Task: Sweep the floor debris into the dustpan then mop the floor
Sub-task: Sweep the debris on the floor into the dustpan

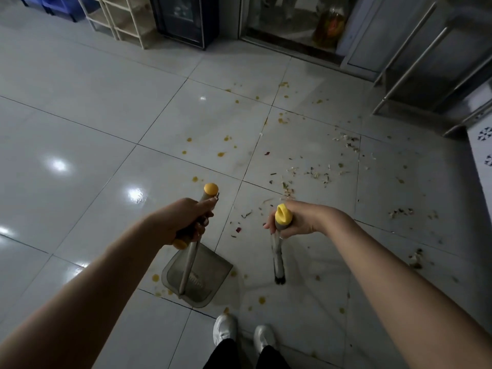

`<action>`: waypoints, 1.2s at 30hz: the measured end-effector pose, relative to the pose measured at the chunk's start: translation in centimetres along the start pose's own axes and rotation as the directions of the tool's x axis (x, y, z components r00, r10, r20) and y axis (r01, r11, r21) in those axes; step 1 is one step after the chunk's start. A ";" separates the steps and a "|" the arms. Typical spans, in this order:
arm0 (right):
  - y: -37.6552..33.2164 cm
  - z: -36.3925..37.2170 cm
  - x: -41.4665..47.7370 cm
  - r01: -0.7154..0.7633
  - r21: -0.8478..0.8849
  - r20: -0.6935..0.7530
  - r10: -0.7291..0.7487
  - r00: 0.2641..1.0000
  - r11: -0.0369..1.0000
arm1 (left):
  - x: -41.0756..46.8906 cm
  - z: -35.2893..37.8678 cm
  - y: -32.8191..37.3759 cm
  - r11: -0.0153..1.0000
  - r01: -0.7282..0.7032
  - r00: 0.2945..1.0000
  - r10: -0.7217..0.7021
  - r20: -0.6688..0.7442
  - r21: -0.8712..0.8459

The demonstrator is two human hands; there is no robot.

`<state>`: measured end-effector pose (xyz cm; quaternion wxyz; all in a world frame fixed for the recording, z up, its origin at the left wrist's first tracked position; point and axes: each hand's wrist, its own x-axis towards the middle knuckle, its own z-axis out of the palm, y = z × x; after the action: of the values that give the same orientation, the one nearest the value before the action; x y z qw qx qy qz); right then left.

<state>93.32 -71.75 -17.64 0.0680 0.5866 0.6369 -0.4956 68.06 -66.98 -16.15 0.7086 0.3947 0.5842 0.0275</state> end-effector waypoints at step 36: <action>6.2 11.5 5.1 0.087 0.994 -0.062 0.325 0.943 -0.060 | 2.8 -0.9 -0.2 0.996 0.045 0.999 -0.048 0.027 0.079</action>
<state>91.14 -77.53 -30.23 -0.4249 0.5698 0.0263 -0.7029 68.12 -65.19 -18.55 0.7012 0.4089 0.5838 -0.0175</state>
